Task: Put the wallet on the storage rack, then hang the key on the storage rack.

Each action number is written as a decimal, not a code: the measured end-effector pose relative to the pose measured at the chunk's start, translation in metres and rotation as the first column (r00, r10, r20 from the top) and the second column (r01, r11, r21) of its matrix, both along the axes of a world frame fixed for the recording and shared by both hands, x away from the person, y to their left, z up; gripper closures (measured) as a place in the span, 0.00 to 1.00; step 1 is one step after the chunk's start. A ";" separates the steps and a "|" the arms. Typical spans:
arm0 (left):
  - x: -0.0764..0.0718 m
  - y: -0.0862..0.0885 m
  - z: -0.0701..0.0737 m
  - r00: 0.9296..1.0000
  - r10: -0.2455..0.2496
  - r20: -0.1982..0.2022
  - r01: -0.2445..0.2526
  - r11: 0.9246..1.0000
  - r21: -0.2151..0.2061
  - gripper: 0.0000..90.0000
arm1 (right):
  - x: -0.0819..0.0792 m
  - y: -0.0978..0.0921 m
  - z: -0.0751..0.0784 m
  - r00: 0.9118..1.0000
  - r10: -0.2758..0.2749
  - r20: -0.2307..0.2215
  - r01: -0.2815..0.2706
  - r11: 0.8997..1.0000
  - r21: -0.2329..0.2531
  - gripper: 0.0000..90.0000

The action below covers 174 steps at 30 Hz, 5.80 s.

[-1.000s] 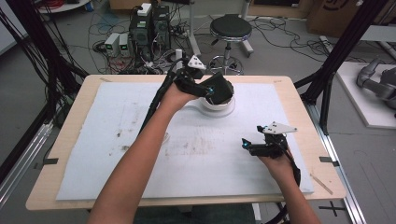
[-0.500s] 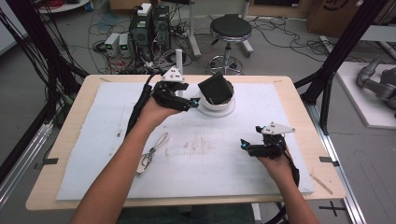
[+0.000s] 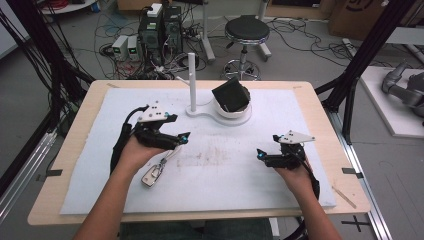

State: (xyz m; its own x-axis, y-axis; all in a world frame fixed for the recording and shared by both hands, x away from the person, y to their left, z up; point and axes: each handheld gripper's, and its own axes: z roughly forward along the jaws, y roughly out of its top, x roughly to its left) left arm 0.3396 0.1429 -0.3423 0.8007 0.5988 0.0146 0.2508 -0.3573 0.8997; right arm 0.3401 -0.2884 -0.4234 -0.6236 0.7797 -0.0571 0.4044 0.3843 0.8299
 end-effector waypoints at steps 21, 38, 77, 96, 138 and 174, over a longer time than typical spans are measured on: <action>-0.023 0.049 -0.036 0.994 0.103 -0.040 -0.102 0.995 0.017 0.22 | 0.004 0.006 -0.004 1.000 0.016 -0.011 -0.017 0.999 -0.041 0.19; -0.022 0.048 -0.052 0.989 0.119 -0.084 -0.116 0.992 0.038 0.22 | 0.006 0.012 -0.005 1.000 0.030 -0.004 -0.030 0.998 -0.054 0.19; -0.008 0.025 -0.100 0.965 0.139 -0.225 -0.085 0.969 0.232 0.60 | 0.005 0.018 -0.004 0.999 0.047 -0.007 -0.047 0.997 -0.058 0.19; -0.014 0.019 -0.098 0.979 0.103 -0.177 -0.049 0.958 0.283 0.91 | 0.005 0.019 -0.004 0.999 0.051 -0.009 -0.052 0.996 -0.066 0.19; 0.010 0.009 0.010 0.990 0.133 0.049 -0.132 0.991 -0.021 0.91 | 0.002 0.019 -0.004 0.999 0.048 -0.012 -0.049 0.997 -0.057 0.19; 0.085 -0.023 0.070 0.958 0.257 0.125 -0.270 0.957 0.105 0.91 | 0.003 0.018 -0.006 0.998 0.058 -0.017 -0.059 0.997 -0.050 0.19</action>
